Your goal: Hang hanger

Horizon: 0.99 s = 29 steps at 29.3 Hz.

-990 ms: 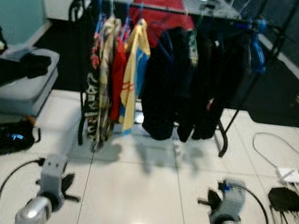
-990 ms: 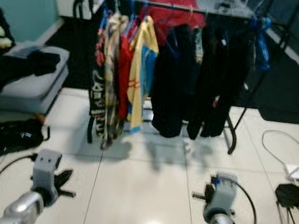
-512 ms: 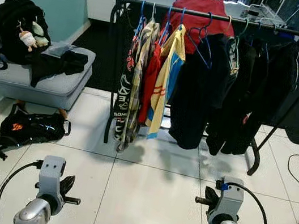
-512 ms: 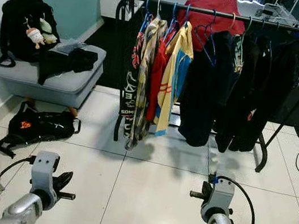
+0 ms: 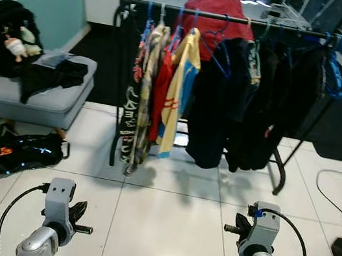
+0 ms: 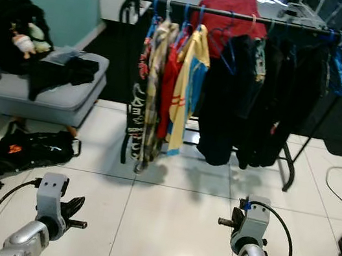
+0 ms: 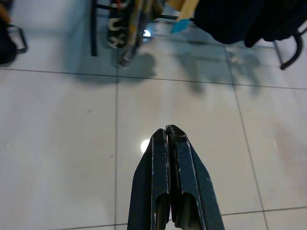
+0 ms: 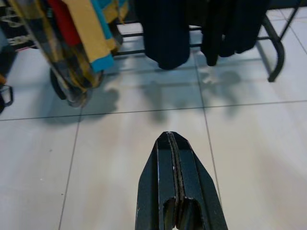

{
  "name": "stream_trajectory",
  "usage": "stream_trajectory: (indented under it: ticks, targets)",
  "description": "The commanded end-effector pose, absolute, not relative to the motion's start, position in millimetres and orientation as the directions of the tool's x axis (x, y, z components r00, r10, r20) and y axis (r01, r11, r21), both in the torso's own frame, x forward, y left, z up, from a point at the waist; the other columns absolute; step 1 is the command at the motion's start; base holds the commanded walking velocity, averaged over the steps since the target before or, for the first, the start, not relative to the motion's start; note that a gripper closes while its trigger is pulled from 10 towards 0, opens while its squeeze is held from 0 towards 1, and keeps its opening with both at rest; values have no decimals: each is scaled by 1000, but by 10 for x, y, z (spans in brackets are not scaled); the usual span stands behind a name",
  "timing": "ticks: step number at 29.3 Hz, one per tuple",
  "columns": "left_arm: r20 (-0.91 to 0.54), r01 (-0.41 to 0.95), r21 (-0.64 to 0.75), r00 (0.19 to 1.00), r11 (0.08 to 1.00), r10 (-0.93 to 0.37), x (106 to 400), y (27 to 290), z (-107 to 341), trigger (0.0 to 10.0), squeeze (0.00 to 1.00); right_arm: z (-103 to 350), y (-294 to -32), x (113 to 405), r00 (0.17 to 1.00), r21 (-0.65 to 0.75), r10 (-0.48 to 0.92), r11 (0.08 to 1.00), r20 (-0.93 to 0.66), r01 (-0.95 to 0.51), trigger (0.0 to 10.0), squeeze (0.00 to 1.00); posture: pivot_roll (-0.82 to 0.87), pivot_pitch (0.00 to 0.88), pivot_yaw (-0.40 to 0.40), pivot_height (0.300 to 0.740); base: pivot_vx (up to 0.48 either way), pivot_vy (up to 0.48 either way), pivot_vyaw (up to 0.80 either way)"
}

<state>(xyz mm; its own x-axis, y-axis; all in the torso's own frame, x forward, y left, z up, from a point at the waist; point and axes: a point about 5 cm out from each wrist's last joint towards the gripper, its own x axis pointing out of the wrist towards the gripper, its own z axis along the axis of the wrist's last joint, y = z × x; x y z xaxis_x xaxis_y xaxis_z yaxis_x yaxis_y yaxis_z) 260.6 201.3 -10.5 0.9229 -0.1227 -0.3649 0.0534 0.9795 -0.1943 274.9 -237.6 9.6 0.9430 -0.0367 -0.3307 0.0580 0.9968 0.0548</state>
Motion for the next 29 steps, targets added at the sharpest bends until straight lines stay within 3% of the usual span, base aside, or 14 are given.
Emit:
stream_trajectory:
  ticks: [1, 7, 14, 29]
  targets:
    - [-385, 34, -200, 916, 979, -110, 2577, 2086, -127, 10000, 0, 57, -2375, 2730, 934, 73, -45, 994, -354, 75, 10000, 0, -31, 89, -22, 740, 326, 0, 0]
    - [-384, 36, -205, 916, 978, -114, 2582, 2086, -121, 10000, 0, 46, -2381, 2727, 931, 75, -48, 994, -361, 81, 10000, 0, -30, 83, -19, 740, 336, 0, 0]
    - [-384, 34, -214, 916, 976, -116, 2582, 2086, -121, 10000, 0, 19, -2395, 2713, 924, 77, -52, 993, -378, 88, 10000, 0, -30, 77, -17, 740, 340, 0, -680]
    - [-383, 29, -219, 917, 975, -114, 2573, 2093, -123, 10000, 0, 33, -2385, 2722, 930, 69, -48, 995, -364, 79, 10000, 0, -29, 81, -19, 740, 366, 0, 0]
